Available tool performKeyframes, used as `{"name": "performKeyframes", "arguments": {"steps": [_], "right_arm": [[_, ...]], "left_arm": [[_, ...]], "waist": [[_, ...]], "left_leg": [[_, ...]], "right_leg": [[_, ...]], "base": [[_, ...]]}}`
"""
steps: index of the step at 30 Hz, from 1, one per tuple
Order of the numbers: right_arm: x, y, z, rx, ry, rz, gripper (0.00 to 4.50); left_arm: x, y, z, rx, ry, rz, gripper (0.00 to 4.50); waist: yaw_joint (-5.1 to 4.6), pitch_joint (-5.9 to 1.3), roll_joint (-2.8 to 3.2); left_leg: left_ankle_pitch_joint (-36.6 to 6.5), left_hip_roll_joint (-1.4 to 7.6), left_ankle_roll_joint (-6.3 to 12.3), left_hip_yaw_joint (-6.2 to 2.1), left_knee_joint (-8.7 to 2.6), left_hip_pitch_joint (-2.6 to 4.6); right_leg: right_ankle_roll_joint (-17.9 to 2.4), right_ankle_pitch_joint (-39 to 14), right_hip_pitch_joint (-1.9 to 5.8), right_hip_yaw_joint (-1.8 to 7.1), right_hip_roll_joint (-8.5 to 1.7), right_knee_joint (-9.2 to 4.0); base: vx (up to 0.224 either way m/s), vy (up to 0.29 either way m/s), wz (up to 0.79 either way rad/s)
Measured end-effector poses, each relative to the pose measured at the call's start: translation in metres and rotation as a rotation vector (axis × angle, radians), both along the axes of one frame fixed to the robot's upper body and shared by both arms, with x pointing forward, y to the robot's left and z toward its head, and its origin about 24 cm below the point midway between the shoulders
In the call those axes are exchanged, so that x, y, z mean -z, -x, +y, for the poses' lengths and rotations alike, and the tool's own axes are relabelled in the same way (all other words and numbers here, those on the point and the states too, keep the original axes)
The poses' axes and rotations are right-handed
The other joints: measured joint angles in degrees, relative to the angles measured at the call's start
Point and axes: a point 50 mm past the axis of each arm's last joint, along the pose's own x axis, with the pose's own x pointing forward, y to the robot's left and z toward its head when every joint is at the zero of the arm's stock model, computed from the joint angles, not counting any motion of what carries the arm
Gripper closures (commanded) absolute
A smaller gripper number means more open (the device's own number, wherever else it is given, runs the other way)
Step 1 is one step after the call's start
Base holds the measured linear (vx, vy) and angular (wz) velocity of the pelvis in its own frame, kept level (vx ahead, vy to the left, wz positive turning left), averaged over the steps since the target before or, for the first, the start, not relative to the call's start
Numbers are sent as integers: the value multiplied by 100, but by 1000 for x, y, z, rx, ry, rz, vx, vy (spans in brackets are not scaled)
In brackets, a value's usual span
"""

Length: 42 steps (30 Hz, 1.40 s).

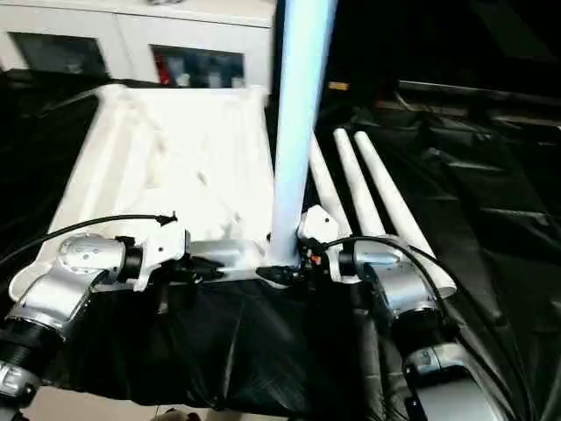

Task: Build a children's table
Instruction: Rotate leg to tighten

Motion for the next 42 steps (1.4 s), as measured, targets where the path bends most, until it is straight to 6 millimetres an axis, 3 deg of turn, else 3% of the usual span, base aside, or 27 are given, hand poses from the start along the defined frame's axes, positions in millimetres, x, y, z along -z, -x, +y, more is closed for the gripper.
{"name": "performKeyframes", "arguments": {"steps": [4, 10, 16, 23, 26, 27, 34, 42], "right_arm": [[0, 0, 0, -17, -1, 13, 178], [5, 1, 4, 58, -39, 33, 185], [15, -14, 15, 574, -141, 1, 186], [20, -22, 28, 992, -190, -18, 186], [21, -22, 28, 1031, -203, -30, 186], [20, -22, 28, 1033, -204, -34, 130], [20, -18, 32, 994, -235, -25, 69], [14, 1, 10, 870, -115, -119, 69]], "left_arm": [[0, 0, 1, 8, 1, 9, 450], [2, -2, -4, -29, 8, 11, 450], [6, -16, -30, -252, 24, -48, 450], [9, -17, -69, -426, 47, -52, 450], [9, -16, -74, -442, 50, -56, 450], [9, -16, -74, -443, 51, -58, 450], [9, -14, -73, -491, 56, -74, 450], [7, -8, -74, -481, 69, -86, 450]], "waist": [[17, 0, 0], [46, 0, -3], [-50, 7, -10], [-32, -18, 37], [-15, -23, 46], [-15, -25, 49], [-59, -52, 91], [-25, -53, 93]], "left_leg": [[0, 1, 0, 0, 2, 0], [-3, 1, -6, 1, 17, 11], [-14, -11, -31, -1, 22, 30], [-14, -21, -30, -2, 22, 27], [-14, -20, -30, -3, 22, 22], [-14, -20, -30, -3, 22, 19], [-14, -16, -28, -4, 17, 13], [-9, -16, 16, -3, 20, -20]], "right_leg": [[0, 0, 0, -1, -1, 4], [0, 0, 3, 3, -4, 23], [30, -17, 9, 12, -14, 32], [32, -18, 21, 21, -16, 19], [32, -17, 25, 22, -16, 18], [32, -17, 25, 22, -16, 19], [18, -4, 15, 17, -13, 21], [24, -17, -5, 14, -12, 18]], "base": [[0, 0, 0], [0, 0, 0], [0, 0, 0], [0, 0, 0], [0, 0, 0], [0, 0, 0], [0, 0, 0], [0, 0, 0]]}}
